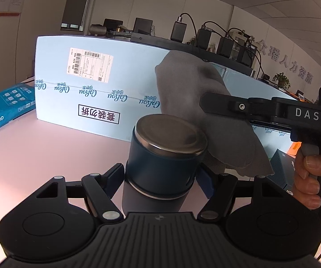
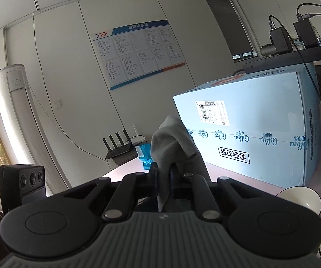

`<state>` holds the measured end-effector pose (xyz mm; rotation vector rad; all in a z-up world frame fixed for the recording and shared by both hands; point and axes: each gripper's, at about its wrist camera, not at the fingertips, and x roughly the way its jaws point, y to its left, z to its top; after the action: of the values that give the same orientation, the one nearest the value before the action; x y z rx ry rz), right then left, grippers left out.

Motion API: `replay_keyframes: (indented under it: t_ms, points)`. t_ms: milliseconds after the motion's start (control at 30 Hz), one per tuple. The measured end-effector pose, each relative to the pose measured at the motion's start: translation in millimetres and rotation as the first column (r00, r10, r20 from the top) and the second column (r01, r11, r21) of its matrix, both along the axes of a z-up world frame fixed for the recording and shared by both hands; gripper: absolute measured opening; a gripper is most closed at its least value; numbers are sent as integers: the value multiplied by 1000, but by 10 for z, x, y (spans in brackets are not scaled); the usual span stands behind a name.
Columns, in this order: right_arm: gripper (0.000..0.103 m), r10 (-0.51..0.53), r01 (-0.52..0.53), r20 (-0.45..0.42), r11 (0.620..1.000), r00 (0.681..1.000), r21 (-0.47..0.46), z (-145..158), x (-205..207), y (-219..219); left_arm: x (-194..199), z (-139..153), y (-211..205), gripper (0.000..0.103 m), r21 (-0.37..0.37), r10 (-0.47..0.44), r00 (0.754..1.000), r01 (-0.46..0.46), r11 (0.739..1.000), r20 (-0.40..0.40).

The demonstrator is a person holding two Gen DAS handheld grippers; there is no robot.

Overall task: Clean container
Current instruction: 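Rub the cloth over the bottle lid with the right gripper while the left gripper holds it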

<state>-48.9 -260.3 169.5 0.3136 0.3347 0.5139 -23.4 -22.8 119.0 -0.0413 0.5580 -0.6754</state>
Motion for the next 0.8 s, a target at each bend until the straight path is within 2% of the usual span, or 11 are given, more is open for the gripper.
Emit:
replay_keyframes:
  t_ms: [167,300,800]
  points:
    - [13,-17,16,-28,1000,999,-26,66,26,36,-4,3,-8,66,-6,10,1000,-10,1000,-2]
    - [13,11,-12,-27,999,1000,-41,104,17,92,3,8,-21,66,-7,17,1000,-17,1000,-3]
    - [13,223,-222,-32,975,974,22,186,-27,378,8,33,-88,66,11,41,999,-41,999,6]
